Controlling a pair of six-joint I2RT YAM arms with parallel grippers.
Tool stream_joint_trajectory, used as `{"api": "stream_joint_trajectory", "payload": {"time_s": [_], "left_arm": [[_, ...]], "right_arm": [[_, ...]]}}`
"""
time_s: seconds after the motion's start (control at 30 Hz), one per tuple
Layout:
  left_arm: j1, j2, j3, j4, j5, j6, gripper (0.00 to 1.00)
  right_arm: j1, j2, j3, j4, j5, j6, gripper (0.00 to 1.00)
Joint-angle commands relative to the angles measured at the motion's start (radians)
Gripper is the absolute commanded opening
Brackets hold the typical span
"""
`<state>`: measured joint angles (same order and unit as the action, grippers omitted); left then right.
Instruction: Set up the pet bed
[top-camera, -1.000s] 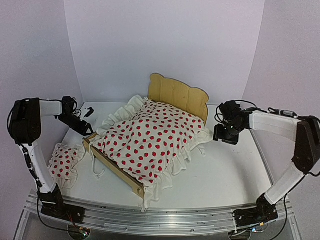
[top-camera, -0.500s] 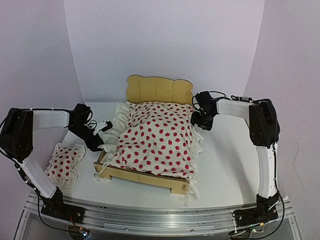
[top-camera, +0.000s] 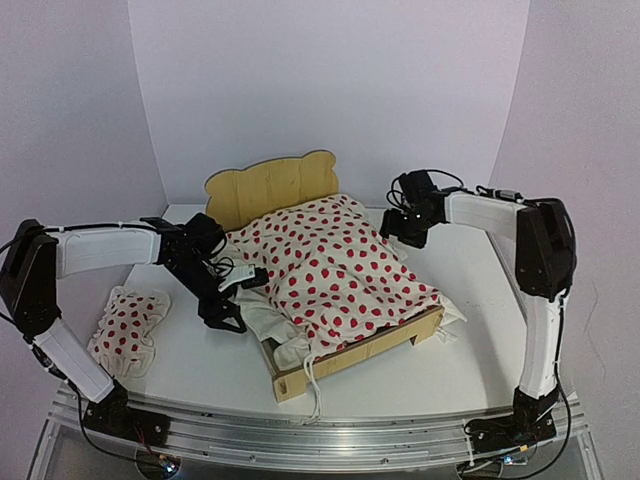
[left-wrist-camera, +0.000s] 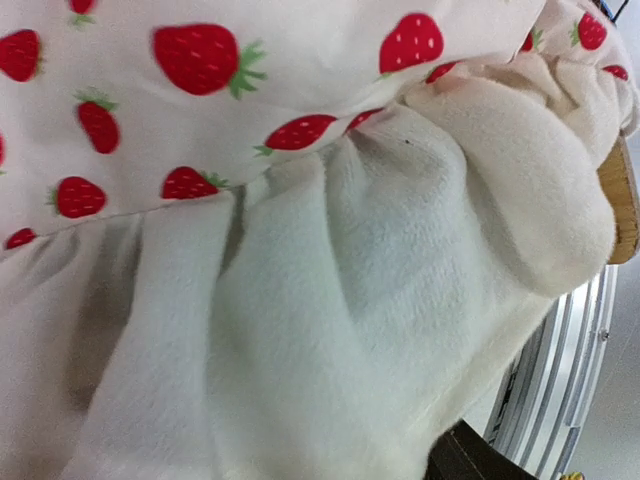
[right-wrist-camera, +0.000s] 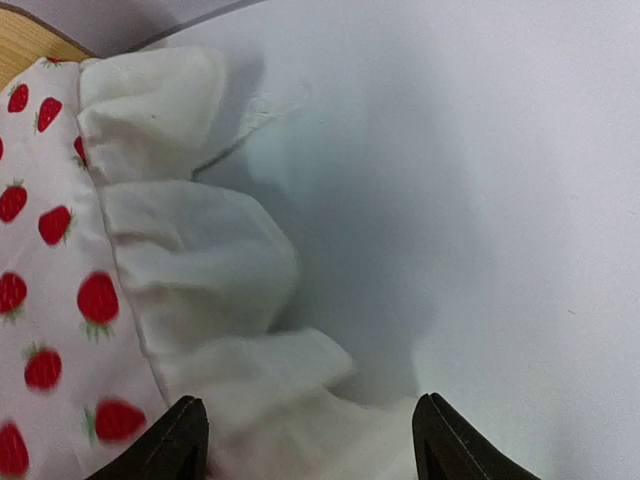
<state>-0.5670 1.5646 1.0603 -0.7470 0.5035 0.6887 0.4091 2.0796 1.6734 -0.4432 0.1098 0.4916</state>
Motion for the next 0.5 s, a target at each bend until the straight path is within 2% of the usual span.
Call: {"api": "stream_joint_trajectory", "payload": {"time_s": [0.0, 0.07, 0.13, 0.23, 0.37, 0.47], "left_arm": [[0.143, -0.125, 0.123, 0.082, 0.105, -0.011, 0.71], [0.28, -0.119, 0.185, 0.103, 0.154, -0.092, 0.73], [0.378, -0.084, 0.28, 0.117, 0.176, -0.144, 0.74], [0.493, -0.012, 0.4, 0.181, 0.186, -0.236, 0.82], [0.551, 0.175, 0.578, 0.223, 0.183, -0.247, 0.89], [0.55, 0.344, 0.789, 0.16, 0.181, -0.207, 1.0]], "right_arm": [[-0.063, -0.246, -0.076, -0.146, 0.109, -0.088, 0.71], [-0.067, -0.305, -0.111, -0.219, 0.124, -0.09, 0.71], [-0.067, -0.357, -0.156, -0.275, 0.109, -0.07, 0.71], [-0.068, -0.433, -0.228, -0.314, 0.046, -0.011, 0.71], [-0.068, -0.506, -0.299, -0.334, -0.065, 0.05, 0.69], [-0.068, -0.528, -0.261, -0.461, -0.134, 0.065, 0.69]]}}
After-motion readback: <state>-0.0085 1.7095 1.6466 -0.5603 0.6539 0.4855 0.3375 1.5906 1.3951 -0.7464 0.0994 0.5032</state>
